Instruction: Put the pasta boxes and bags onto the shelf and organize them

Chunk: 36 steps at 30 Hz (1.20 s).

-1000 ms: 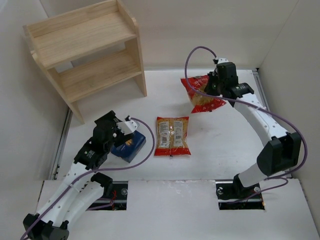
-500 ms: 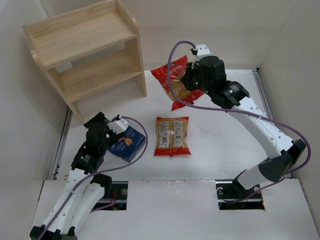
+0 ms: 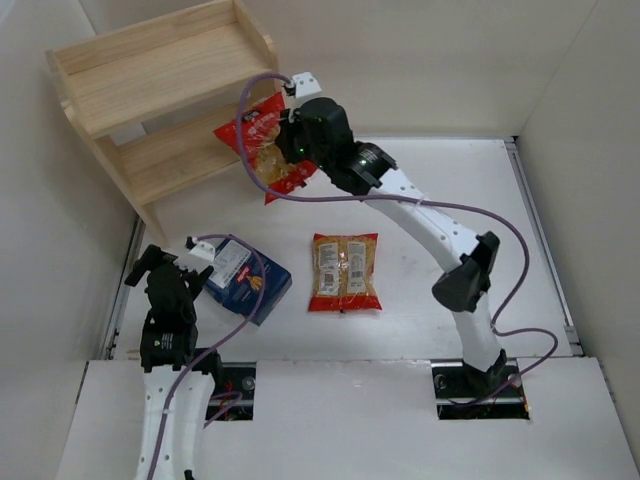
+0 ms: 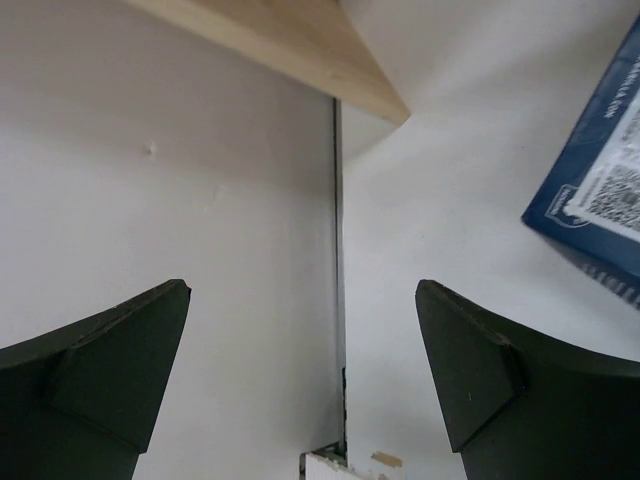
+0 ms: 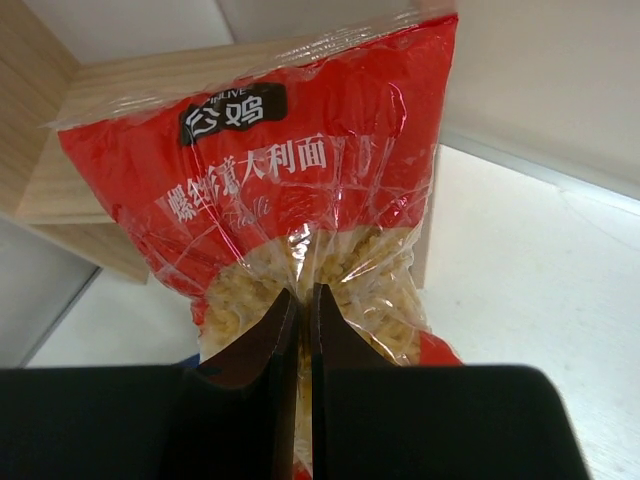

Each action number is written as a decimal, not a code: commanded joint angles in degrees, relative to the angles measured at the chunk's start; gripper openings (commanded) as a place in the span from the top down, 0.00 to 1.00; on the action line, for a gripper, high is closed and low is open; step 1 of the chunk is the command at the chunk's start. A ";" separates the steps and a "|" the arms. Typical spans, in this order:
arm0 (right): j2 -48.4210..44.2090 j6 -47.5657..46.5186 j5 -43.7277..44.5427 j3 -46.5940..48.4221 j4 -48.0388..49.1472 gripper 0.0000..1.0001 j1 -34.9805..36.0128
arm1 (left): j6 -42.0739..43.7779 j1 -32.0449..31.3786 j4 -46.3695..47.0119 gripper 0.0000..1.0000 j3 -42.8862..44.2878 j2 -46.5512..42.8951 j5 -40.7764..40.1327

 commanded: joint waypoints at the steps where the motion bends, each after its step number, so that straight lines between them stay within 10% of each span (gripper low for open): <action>1: 1.69 0.14 1.58 11.30 11.15 1.00 1.38 | -1.49 2.39 0.44 0.00 -0.31 -1.57 -0.87; 11: 18.13 4.08 3.78 29.68 19.76 1.00 2.88 | -3.07 4.77 0.53 0.00 -1.37 -1.57 -0.43; 36: 36.23 28.51 13.89 34.17 51.50 0.93 1.83 | -6.68 5.04 0.26 0.00 -4.62 -0.43 -0.35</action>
